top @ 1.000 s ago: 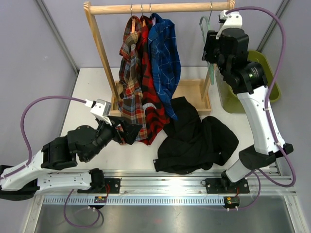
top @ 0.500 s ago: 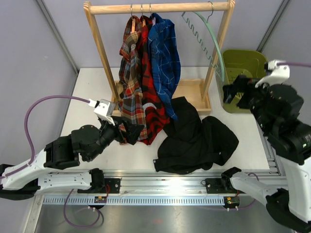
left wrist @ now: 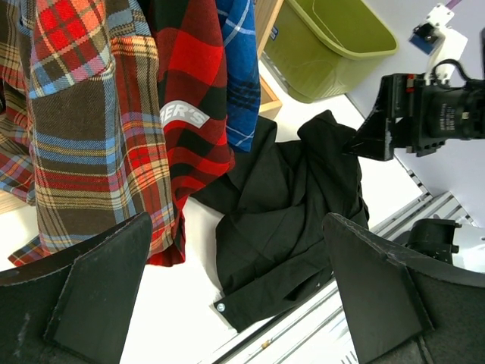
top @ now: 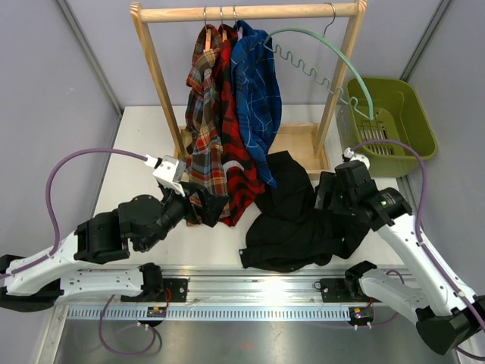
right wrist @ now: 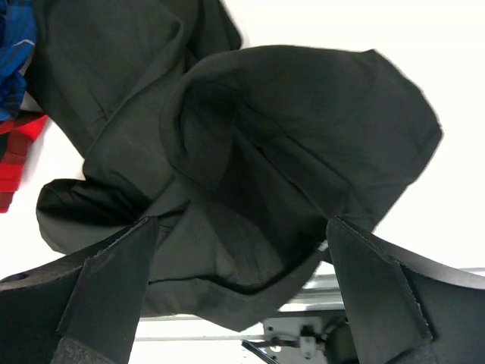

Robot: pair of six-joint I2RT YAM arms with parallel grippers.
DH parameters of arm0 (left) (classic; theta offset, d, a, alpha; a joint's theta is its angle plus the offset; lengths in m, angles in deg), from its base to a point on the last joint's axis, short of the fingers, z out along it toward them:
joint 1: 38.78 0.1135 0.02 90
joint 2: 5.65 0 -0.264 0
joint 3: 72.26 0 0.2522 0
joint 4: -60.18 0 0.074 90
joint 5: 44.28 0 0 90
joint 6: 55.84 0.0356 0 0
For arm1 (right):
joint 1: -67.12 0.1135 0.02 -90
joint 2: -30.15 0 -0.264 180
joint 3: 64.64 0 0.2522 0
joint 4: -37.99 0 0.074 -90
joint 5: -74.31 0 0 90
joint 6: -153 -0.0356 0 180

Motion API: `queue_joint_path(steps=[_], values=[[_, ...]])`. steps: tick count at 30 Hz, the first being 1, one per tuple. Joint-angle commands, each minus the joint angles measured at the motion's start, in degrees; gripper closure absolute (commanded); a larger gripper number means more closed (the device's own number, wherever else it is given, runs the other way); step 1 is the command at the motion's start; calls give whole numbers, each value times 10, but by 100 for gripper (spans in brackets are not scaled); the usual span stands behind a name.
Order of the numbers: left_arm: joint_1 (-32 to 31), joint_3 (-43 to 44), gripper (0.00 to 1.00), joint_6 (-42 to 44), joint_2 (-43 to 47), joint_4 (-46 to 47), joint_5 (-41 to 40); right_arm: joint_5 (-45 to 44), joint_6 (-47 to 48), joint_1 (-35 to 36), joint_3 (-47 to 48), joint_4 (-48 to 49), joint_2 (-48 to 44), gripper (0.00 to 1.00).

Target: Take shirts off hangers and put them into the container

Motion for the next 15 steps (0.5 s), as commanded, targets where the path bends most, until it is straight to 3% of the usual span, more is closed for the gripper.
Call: queue_joint_path(steps=[1,5,8,15], values=[[-3,-14,1,-9,12,23,-1,32,-38,6,-40,65,19,1],[-3,-31,1,-15,20,24,-2,72,-59,31,-70,118,65,1],[-3,-42,1,-18,23,27,0,48,-67,89,-54,153,124,1],[-3,-52,1,-19,40,22,-5,58,-79,150,4,229,283,0]])
